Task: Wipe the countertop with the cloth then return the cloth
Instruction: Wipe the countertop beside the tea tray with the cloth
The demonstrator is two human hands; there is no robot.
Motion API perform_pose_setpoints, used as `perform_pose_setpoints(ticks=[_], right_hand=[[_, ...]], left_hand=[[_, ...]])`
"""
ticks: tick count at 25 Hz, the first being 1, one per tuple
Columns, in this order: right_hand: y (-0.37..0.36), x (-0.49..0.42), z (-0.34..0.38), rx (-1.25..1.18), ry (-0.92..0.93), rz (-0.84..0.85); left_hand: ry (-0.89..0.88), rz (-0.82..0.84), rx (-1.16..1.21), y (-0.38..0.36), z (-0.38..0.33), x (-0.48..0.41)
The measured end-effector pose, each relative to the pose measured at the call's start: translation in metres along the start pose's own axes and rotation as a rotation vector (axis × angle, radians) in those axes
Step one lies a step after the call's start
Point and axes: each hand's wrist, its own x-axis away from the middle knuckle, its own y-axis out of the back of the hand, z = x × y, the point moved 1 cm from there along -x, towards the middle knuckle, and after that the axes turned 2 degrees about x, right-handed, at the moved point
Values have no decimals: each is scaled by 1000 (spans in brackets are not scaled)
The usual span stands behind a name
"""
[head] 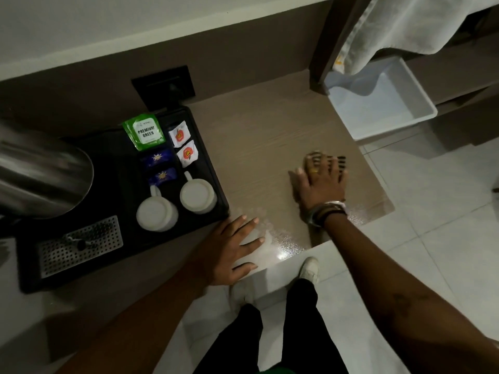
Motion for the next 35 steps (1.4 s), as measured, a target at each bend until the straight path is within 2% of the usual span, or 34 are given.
perform_pose_setpoints(ticks=[2,4,6,7,8,10,12,13,14,16,18,20,21,25,27,29,31,32,33,35], right_hand=[[-17,27,40,64,228,30],[-32,74,51,147,504,114],[-33,96,20,177,686,151],[-26,91,-2,181,702,128],[-16,76,-24,180,642,79],[3,32,-55,114,351,-7],[17,-15,-50,23,73,-26],[17,-28,-32,9,20,-26],[11,-30,-9,25,50,-16],[-11,-6,33,113,325,-6],[-32,45,38,190,639,39],[-35,77,6,194,768,74],[-32,78,-16,170,747,78],[-2,40,-74,-31,330,5],[12,4,-88,-29,222,-39],[20,-42,-82,-13,128,-69],[23,-79,-44,-17,127,-86],[20,-91,-15,-27,210,-72],[17,-96,13,-20,370,-79],[5,-73,52,56,798,-86]], left_hand=[[-21,-24,1,1,2,1],[-15,-33,-13,0,4,4],[-13,-30,-15,-5,2,6],[-16,-36,-4,-7,4,5],[-17,-43,2,-8,5,5],[-15,-53,5,-9,7,5],[-16,-65,30,-11,7,2],[-17,-73,41,-12,7,2],[-19,-78,46,-12,7,3],[-33,-78,30,-9,7,2],[-35,-74,15,-8,7,1],[-29,-65,24,-8,7,1],[-24,-55,33,-6,7,2],[-11,-56,21,0,4,2],[2,-53,-7,0,0,1],[17,-37,-41,-3,0,-1],[17,-38,-18,-6,1,-1],[14,-39,8,-7,1,-1],[15,-29,16,-7,2,-1],[31,-3,-7,-4,-3,0]])
